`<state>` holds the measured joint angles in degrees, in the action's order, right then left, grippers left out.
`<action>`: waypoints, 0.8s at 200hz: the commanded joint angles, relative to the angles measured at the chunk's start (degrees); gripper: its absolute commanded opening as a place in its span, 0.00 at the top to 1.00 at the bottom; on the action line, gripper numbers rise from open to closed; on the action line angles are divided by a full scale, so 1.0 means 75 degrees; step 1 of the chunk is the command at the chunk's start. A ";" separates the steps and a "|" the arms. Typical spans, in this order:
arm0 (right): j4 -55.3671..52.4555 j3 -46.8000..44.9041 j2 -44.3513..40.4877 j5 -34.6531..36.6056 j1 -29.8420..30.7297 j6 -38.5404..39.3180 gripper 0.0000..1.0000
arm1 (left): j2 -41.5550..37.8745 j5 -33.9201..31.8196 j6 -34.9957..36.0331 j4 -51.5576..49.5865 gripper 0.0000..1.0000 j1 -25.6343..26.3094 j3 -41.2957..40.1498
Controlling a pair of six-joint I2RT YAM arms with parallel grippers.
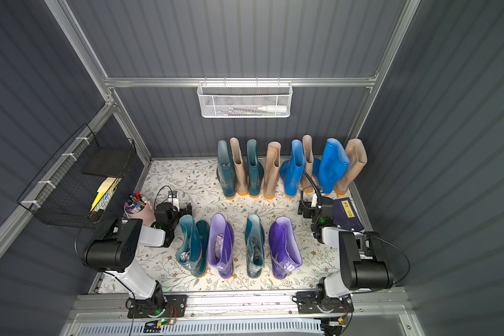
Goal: Match and arrange rain boots in pairs
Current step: Pick up the rain boot at the center of the board.
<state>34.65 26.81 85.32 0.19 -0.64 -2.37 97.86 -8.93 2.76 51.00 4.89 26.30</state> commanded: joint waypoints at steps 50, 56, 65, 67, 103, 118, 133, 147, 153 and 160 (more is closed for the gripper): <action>0.0053 0.0264 -0.0157 0.0008 0.0016 0.0071 0.01 | -0.0005 -0.0150 -0.0164 -0.0026 0.00 -0.0066 0.0144; -0.0130 0.0387 -0.0237 0.0062 0.0022 0.0088 0.01 | -0.0057 -0.0484 -0.0242 -0.0027 0.00 -0.0048 0.0207; -0.0659 0.0603 -0.0444 0.0379 0.0022 -0.0170 0.01 | -0.0355 -0.0928 -0.0450 -0.0966 0.00 -0.0030 0.0583; -0.0797 0.0663 -0.0498 0.0463 0.0026 -0.0248 0.01 | -0.0439 -0.1003 -0.0474 -0.1272 0.00 -0.0030 0.0682; -0.4925 0.2083 -0.2463 0.0782 0.0016 -0.0794 0.01 | -0.1689 -0.1402 -0.0852 -0.4514 0.00 0.0014 0.2543; -0.5376 0.2307 -0.3106 0.0823 0.0025 -0.1035 0.01 | -0.2116 -0.1339 -0.1127 -0.5648 0.00 0.0079 0.3398; -0.5972 0.2590 -0.3760 0.0418 0.0028 -0.0899 0.01 | -0.2273 -0.1495 -0.1512 -0.7108 0.00 0.0206 0.4597; -0.6220 0.2763 -0.4438 0.0247 0.0085 -0.0959 0.01 | -0.2248 -0.1291 -0.1598 -0.8189 0.00 0.0438 0.5666; -0.6092 0.2786 -0.4709 0.0203 0.0107 -0.0966 0.01 | -0.2201 -0.1190 -0.1582 -0.8599 0.00 0.0587 0.6125; -0.5834 0.2790 -0.4949 0.0096 0.0111 -0.0879 0.01 | -0.2109 -0.1225 -0.1581 -0.9091 0.00 0.0823 0.6727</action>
<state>-3.33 46.92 53.43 3.55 -0.45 -8.10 81.76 -18.50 -6.33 2.68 6.98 66.24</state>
